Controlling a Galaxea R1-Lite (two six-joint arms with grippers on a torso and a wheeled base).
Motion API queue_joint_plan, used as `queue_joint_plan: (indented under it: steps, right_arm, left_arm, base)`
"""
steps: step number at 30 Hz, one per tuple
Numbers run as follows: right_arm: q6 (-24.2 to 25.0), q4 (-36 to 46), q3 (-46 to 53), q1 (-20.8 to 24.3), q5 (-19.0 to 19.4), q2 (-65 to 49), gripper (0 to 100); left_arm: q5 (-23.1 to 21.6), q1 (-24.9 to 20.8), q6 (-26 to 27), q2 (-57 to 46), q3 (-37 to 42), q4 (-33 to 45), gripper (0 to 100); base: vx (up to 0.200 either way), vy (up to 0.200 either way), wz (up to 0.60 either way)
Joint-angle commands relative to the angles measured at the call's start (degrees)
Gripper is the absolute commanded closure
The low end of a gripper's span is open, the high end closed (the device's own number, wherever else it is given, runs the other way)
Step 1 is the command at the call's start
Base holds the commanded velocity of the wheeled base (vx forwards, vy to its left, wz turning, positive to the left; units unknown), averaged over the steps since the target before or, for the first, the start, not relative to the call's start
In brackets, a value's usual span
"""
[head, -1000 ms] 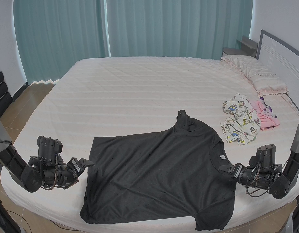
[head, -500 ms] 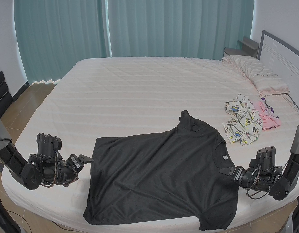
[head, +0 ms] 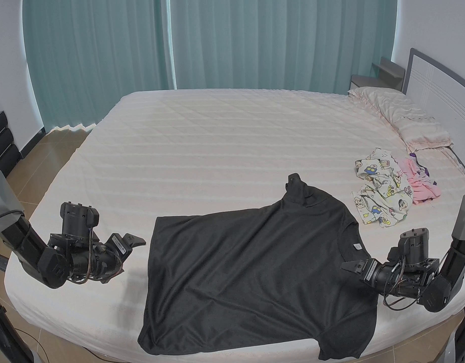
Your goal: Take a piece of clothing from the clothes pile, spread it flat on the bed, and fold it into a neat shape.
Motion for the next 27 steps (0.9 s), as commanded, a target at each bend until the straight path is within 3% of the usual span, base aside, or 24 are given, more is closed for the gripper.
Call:
queue_joint_plan:
  steps: [1, 6, 12, 21, 27]
  right_arm:
    - [-0.04, -0.14, 0.43, 1.10, -0.21, -0.22, 0]
    - [-0.04, -0.49, 0.78, 1.19, -0.38, -0.30, 0]
    - [-0.04, -1.54, 1.31, 1.28, -0.38, 0.14, 0]
    - [-0.04, -1.63, 1.40, 1.98, -0.38, 0.40, 0]
    - [-0.04, -1.72, 1.75, 2.07, -0.38, -0.04, 0]
  left_arm:
    - [0.54, 0.01, 0.05, 4.27, -6.19, 0.23, 0]
    - [-0.26, 0.10, 0.05, 5.06, -9.45, 0.23, 0]
    - [-0.34, -0.26, 0.05, 6.64, -11.12, 0.23, 0]
    - [0.18, 0.10, 0.31, 11.56, -14.81, -0.12, 0]
    - [0.54, 0.01, 0.48, 17.80, -22.45, 0.15, 0]
  base:
    - [0.000, 0.000, 0.00]
    - [0.000, 0.000, 0.00]
    - [0.200, 0.000, 0.00]
    - [0.000, 0.000, 0.00]
    - [0.000, 0.000, 0.00]
